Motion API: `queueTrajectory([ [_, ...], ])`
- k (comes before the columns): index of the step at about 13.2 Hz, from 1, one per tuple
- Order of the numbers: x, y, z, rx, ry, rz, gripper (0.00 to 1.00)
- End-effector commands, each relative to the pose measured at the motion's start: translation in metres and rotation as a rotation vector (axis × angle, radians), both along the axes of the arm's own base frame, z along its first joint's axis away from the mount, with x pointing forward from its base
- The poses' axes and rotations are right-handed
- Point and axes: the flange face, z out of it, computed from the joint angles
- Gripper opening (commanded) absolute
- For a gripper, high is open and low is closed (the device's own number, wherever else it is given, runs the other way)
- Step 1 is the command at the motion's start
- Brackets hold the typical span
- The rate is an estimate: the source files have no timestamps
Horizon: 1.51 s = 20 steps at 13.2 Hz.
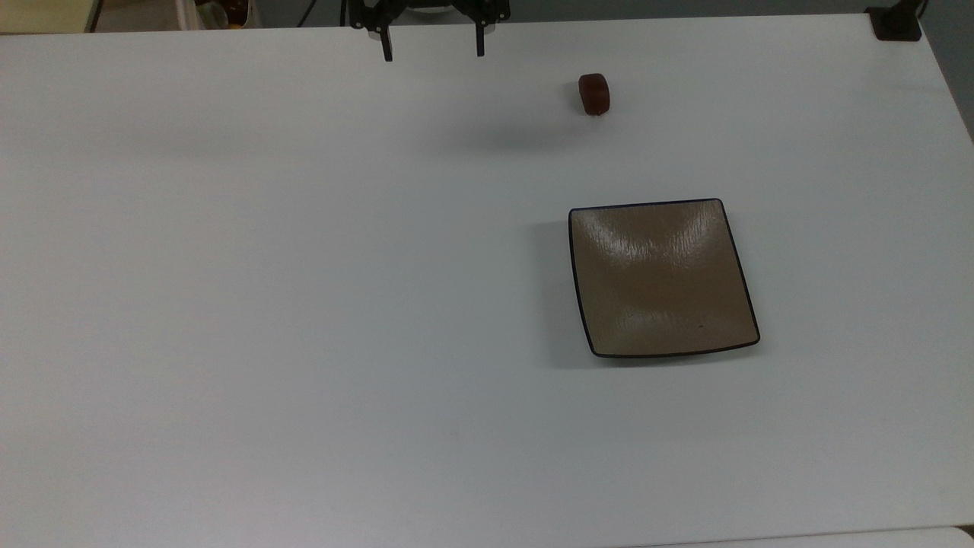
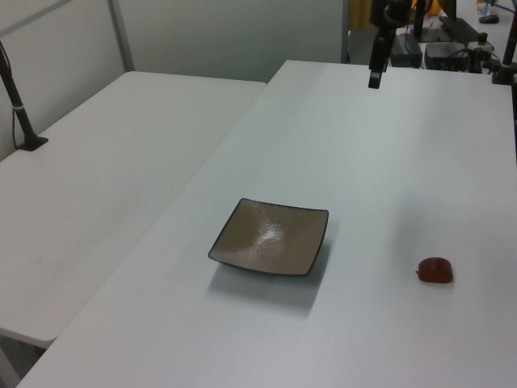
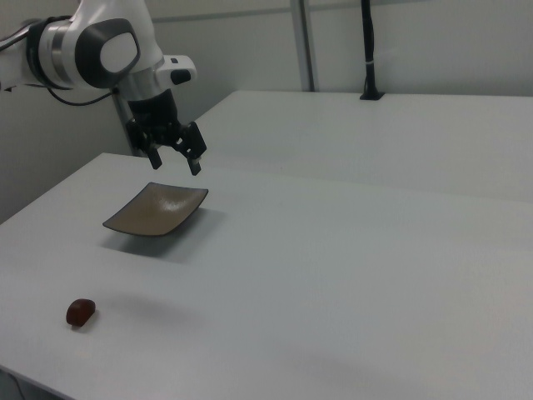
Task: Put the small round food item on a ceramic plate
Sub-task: 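Move the open gripper over the small dark red round item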
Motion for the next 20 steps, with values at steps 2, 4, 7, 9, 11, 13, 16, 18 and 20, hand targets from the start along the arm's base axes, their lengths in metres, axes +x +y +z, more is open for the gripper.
queueTrajectory([
  [2,0.0,-0.01,-0.001,0.007,0.001,0.002,1.0],
  [4,0.0,-0.011,-0.001,0.006,0.001,-0.005,1.0],
  [7,0.0,-0.023,0.001,0.008,-0.002,-0.03,1.0],
  [9,0.001,-0.022,-0.002,0.007,0.002,-0.027,1.0],
  [11,0.0,-0.022,-0.007,0.005,0.015,-0.025,1.0],
  [13,-0.002,-0.015,-0.011,0.003,0.024,-0.014,1.0],
  [16,-0.021,0.016,-0.004,-0.004,0.085,0.045,1.0],
  [18,-0.042,0.052,0.008,-0.009,0.101,0.074,1.0],
  [20,-0.058,0.088,0.011,-0.017,0.115,0.071,1.0],
])
